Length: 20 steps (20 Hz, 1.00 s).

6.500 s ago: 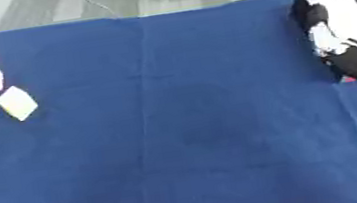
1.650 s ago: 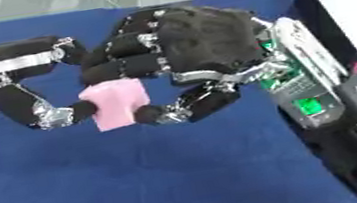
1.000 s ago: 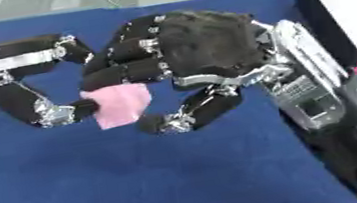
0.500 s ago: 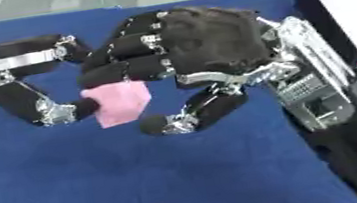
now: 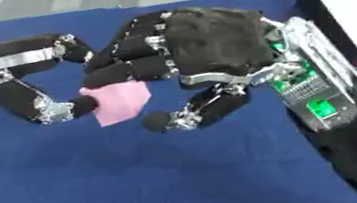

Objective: Pick up the objects with one hand, pass them to the other hand, and then place them into the box on the other side of the table.

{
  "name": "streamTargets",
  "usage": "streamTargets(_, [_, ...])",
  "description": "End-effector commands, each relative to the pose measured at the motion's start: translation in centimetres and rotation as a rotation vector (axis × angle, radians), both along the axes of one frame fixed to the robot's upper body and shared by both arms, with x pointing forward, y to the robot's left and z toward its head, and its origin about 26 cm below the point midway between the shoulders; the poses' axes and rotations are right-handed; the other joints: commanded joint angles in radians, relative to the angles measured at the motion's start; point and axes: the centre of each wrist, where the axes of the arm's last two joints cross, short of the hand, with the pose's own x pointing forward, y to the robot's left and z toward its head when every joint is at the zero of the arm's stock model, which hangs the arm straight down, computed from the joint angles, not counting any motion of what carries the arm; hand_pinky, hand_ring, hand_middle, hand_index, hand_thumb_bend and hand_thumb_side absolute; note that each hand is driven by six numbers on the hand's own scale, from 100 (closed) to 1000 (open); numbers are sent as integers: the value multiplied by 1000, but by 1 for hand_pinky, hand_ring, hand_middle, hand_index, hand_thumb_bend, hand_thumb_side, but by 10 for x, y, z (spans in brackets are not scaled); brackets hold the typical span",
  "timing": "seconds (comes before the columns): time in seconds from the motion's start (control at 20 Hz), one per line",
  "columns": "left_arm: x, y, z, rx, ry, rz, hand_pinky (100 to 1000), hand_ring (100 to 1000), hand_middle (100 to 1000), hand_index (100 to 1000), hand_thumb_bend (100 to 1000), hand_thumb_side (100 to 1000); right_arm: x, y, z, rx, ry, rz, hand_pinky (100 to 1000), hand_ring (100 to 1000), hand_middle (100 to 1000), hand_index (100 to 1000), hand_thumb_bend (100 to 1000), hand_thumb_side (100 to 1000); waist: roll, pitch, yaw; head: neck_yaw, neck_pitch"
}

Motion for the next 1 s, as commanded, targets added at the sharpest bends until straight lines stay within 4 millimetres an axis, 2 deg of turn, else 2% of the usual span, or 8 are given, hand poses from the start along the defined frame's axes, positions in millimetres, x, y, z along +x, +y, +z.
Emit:
streamTargets(0.05, [-3,3,14,-3,-30,-3,691,506,434,638,105,561,0,-2,5,-10,-30,-5,804,806,857,962,261,190,2,-13,-1,2,-1])
streamTargets(0.4, [-5,0,16,-4,-27,-16,691,506,434,638,100,558,2,-1,3,-13,-37,-11,802,805,857,960,262,189,3,-12,0,1,-1])
streamTargets(1.0, [-5,-3,14,0,-22,-26,696,512,434,640,100,562,2,1,2,21,-86,-39,755,771,813,940,264,125,3,-12,2,-1,-1])
